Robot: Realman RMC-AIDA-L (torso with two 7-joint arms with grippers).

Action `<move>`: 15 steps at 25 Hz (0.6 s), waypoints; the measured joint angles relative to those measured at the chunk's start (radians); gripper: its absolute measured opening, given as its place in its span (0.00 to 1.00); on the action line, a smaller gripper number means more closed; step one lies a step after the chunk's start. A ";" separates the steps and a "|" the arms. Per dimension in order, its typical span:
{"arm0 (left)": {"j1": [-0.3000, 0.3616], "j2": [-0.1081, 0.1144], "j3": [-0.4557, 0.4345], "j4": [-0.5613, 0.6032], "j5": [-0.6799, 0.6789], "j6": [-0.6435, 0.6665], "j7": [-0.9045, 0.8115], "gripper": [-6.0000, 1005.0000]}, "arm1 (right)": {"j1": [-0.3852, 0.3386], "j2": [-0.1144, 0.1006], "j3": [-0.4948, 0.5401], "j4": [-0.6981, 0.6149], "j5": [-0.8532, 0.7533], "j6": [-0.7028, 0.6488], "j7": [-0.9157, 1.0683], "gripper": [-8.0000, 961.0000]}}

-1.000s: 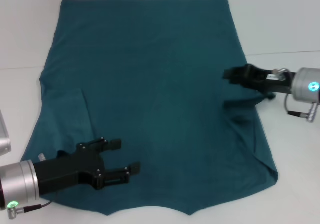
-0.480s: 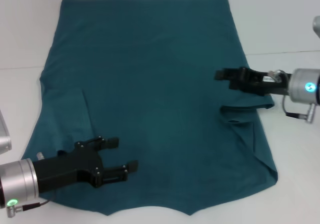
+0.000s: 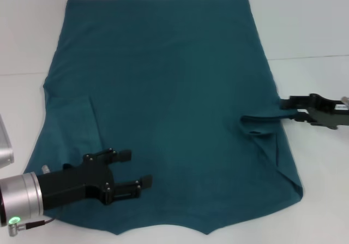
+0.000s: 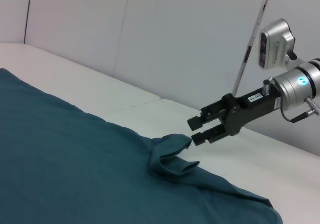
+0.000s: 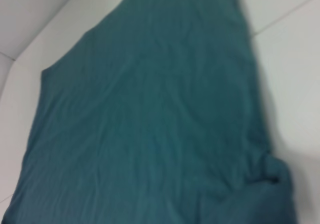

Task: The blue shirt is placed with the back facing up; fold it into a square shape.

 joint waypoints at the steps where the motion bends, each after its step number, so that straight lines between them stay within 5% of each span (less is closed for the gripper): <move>1: 0.000 0.000 0.001 0.000 0.000 0.000 0.000 0.88 | -0.005 -0.006 0.001 -0.001 0.000 -0.005 0.005 0.69; 7: -0.001 0.000 0.004 0.000 0.002 0.002 0.000 0.88 | -0.020 -0.025 0.004 0.002 -0.001 0.002 0.017 0.68; 15: -0.002 0.000 0.005 -0.001 0.003 0.001 0.000 0.88 | 0.004 0.014 -0.004 0.011 -0.001 0.086 0.007 0.67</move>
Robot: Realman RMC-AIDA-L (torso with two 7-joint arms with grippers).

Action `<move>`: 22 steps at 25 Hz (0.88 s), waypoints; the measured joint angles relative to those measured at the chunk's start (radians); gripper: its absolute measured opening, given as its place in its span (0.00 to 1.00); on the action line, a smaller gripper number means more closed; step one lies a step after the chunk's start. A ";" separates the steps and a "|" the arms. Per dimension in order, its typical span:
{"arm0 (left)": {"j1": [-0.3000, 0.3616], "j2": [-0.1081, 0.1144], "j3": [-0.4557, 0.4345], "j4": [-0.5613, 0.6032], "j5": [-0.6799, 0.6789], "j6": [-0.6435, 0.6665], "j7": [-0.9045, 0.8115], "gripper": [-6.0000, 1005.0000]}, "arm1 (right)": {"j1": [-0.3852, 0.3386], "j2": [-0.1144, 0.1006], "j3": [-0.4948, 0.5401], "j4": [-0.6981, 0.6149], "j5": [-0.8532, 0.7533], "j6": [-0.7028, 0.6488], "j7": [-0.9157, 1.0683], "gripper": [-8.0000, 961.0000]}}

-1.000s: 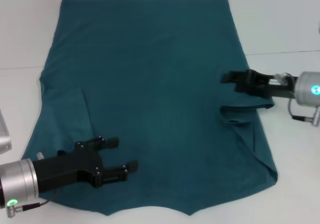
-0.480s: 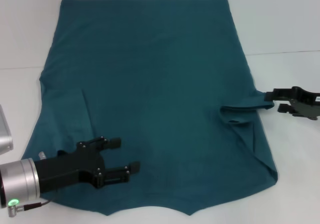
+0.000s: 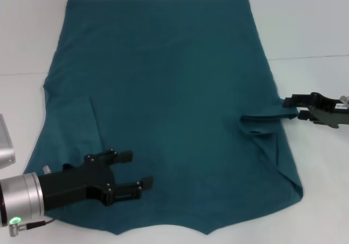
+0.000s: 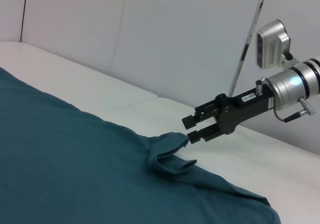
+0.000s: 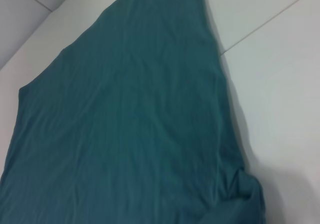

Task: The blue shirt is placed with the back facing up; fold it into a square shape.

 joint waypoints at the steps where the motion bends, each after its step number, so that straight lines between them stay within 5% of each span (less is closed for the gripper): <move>1: 0.000 0.000 0.000 0.000 0.000 -0.001 0.000 0.88 | 0.004 0.005 -0.001 0.002 0.000 0.011 0.000 0.67; 16: 0.000 0.000 -0.005 0.002 0.000 -0.008 0.002 0.88 | 0.043 0.022 -0.034 0.039 0.007 0.086 -0.014 0.65; 22: 0.000 0.000 -0.007 0.002 0.000 -0.008 0.003 0.88 | 0.054 0.039 -0.031 0.040 0.077 0.100 -0.096 0.31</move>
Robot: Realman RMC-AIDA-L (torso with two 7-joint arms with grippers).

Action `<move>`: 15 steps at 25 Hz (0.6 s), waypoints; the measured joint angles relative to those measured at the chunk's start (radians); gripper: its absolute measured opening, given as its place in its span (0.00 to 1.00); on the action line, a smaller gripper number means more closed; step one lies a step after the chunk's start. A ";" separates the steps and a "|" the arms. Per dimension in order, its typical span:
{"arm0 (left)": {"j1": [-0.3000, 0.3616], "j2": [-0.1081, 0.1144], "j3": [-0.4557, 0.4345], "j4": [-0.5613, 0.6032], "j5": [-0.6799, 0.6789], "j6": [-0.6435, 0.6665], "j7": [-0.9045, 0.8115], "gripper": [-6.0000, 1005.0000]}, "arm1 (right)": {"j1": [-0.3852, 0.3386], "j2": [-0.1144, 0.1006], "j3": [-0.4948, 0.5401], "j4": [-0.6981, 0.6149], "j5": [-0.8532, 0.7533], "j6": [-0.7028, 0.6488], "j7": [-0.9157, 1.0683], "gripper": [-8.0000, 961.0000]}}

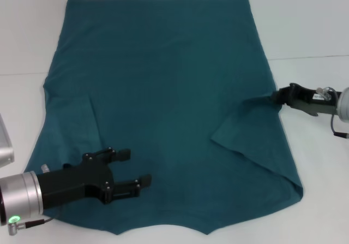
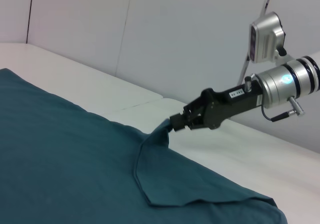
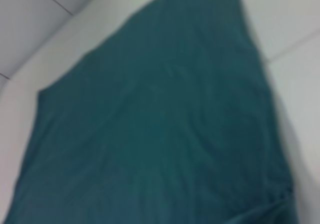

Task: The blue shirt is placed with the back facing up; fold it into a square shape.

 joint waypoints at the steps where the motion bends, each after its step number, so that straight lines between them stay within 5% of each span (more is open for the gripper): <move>1: 0.000 0.000 0.000 0.000 0.000 0.000 0.000 0.88 | 0.001 0.004 0.001 0.000 0.017 0.002 -0.018 0.26; 7: 0.000 0.000 0.002 0.000 0.000 -0.013 0.001 0.88 | 0.010 0.015 0.003 -0.003 0.120 0.011 -0.115 0.06; 15: 0.003 0.000 -0.001 -0.001 0.000 -0.015 0.002 0.88 | -0.015 0.011 0.005 -0.011 0.137 -0.004 -0.119 0.19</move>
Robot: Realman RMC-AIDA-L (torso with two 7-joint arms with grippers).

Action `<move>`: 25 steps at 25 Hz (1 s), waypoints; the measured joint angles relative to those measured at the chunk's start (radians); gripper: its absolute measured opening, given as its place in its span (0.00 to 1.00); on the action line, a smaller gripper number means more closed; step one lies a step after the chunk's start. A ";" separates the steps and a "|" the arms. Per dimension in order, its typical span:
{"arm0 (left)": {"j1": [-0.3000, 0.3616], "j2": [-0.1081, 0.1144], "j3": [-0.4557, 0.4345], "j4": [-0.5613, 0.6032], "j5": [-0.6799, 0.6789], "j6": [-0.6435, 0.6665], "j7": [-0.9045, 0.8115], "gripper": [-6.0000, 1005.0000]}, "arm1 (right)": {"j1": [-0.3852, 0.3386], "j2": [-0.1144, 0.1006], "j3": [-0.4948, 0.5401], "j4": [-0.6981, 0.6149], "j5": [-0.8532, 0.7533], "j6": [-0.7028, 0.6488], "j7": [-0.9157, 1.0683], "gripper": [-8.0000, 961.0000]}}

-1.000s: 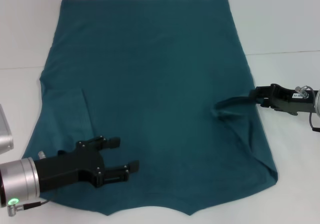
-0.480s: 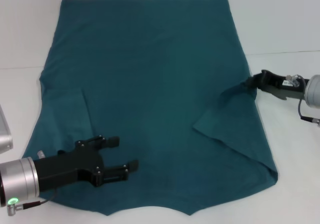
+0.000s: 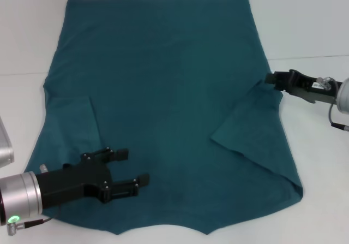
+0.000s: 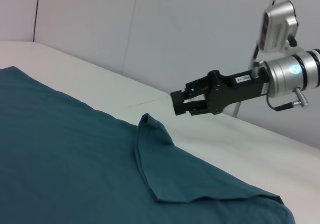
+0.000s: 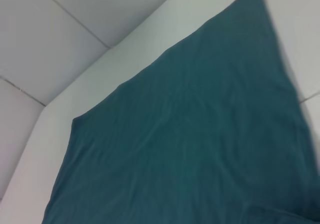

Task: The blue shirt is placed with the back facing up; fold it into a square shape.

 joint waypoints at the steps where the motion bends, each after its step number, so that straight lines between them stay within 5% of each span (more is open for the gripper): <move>1: 0.001 0.000 0.000 0.000 0.000 0.000 -0.001 0.88 | -0.006 -0.002 0.001 -0.001 0.005 -0.004 0.000 0.21; 12: 0.018 0.000 -0.003 0.006 -0.002 0.003 -0.060 0.88 | -0.058 -0.078 0.002 -0.003 0.014 -0.246 -0.069 0.60; 17: 0.029 0.000 -0.037 0.016 -0.009 0.009 -0.134 0.88 | -0.074 -0.077 0.039 -0.009 0.017 -0.319 -0.192 0.62; 25: 0.033 0.010 -0.141 0.028 -0.004 -0.002 -0.245 0.88 | -0.063 -0.050 0.030 -0.012 0.014 -0.389 -0.315 0.89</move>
